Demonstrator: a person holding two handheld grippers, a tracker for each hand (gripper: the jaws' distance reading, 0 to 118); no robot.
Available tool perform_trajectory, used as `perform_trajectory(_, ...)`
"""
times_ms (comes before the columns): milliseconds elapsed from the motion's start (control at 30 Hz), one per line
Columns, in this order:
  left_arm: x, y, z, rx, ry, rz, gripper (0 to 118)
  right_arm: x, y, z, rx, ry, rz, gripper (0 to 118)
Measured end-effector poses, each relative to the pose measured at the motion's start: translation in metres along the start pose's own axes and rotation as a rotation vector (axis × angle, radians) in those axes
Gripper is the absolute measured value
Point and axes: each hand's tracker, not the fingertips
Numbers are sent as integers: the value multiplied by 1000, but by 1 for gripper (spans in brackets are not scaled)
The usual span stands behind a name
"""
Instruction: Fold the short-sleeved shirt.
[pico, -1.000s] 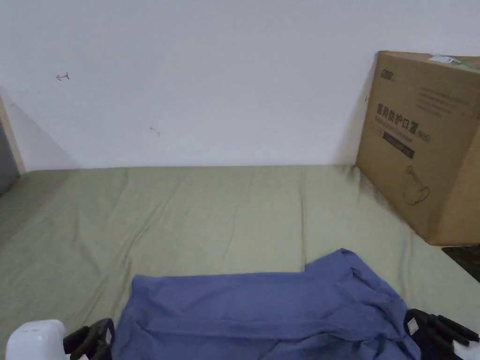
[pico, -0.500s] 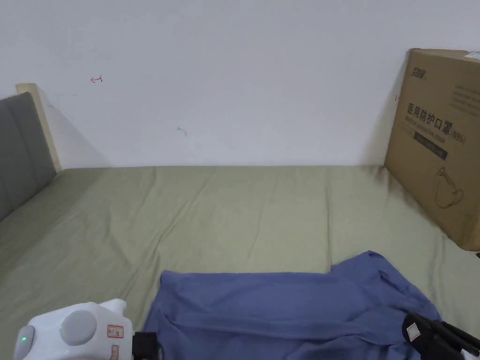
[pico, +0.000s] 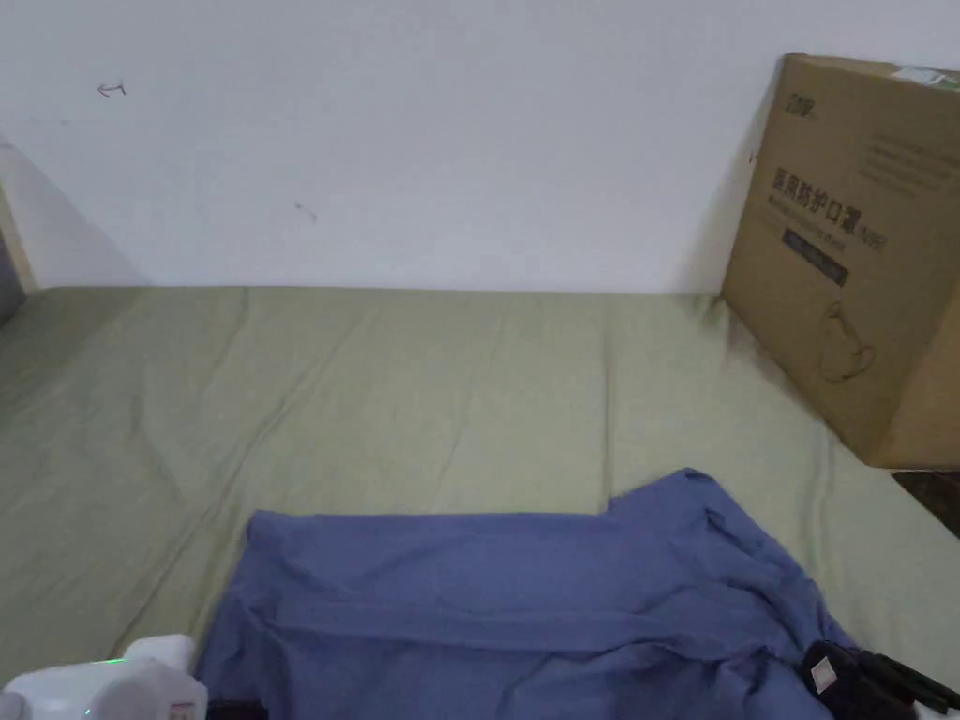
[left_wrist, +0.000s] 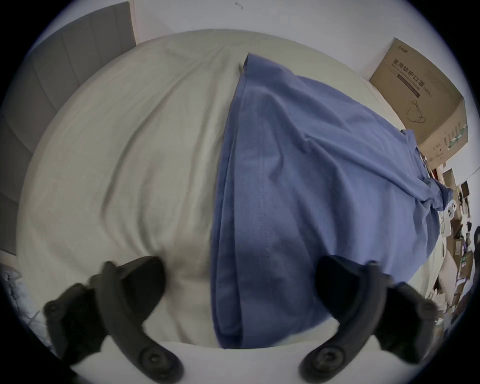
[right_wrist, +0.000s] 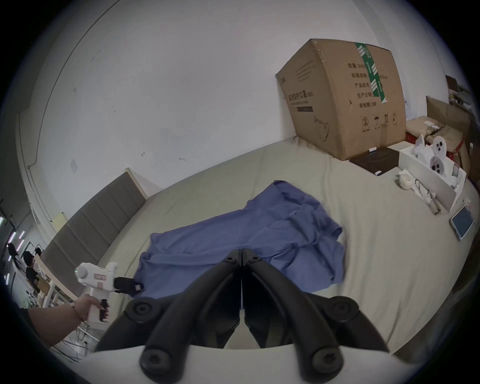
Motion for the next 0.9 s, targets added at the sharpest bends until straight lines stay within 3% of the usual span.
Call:
perform_trajectory(33,2,0,10,35,29,-36,72,10,4,-4,-15,-10,1,1)
perform_trajectory(67,5,0,24,87,40,-71,27,22,9,-9,-39,-13,-11,1)
perform_trajectory(100,3,-1,34,127,32,-103,0,38,13,-17,-71,6,-63,1)
perform_trajectory(200,1,2,45,89,-100,-56,0,75,26,-47,-210,-46,-164,2)
perform_trajectory(233,5,0,53,87,-80,-58,0,85,30,-61,-269,-75,-188,17)
perform_trajectory(267,7,1,57,90,-73,-62,0,92,33,-74,-339,-99,-206,67)
perform_trajectory(300,8,4,59,94,-74,-66,0,100,36,-90,-403,-139,-216,103)
perform_trajectory(333,9,6,59,93,-77,-67,0,104,35,-104,-465,-201,-220,114)
perform_trajectory(400,8,7,58,91,-73,-66,0,107,29,-122,-503,-282,-196,114)
perform_trajectory(500,15,8,56,74,-65,-72,0,115,19,-158,-638,-213,-189,114)
perform_trajectory(533,11,7,52,68,-59,-78,0,116,14,-165,-677,-232,-174,113)
perform_trajectory(567,12,6,51,62,-56,-83,0,116,10,-167,-686,-248,-151,104)
perform_trajectory(633,14,5,51,52,-50,-90,0,108,8,-164,-688,-348,-14,79)
perform_trajectory(667,8,4,49,47,-53,-87,0,104,9,-158,-656,-352,38,63)
perform_trajectory(700,8,5,51,48,-56,-80,0,102,10,-150,-635,-291,35,51)
perform_trajectory(767,8,7,58,57,-68,-51,0,98,17,-138,-618,-244,91,5)
perform_trajectory(800,3,7,65,87,-105,9,0,97,21,-129,-603,-129,36,5)
perform_trajectory(900,2,13,89,108,-140,-17,0,92,38,-105,-579,-152,63,5)
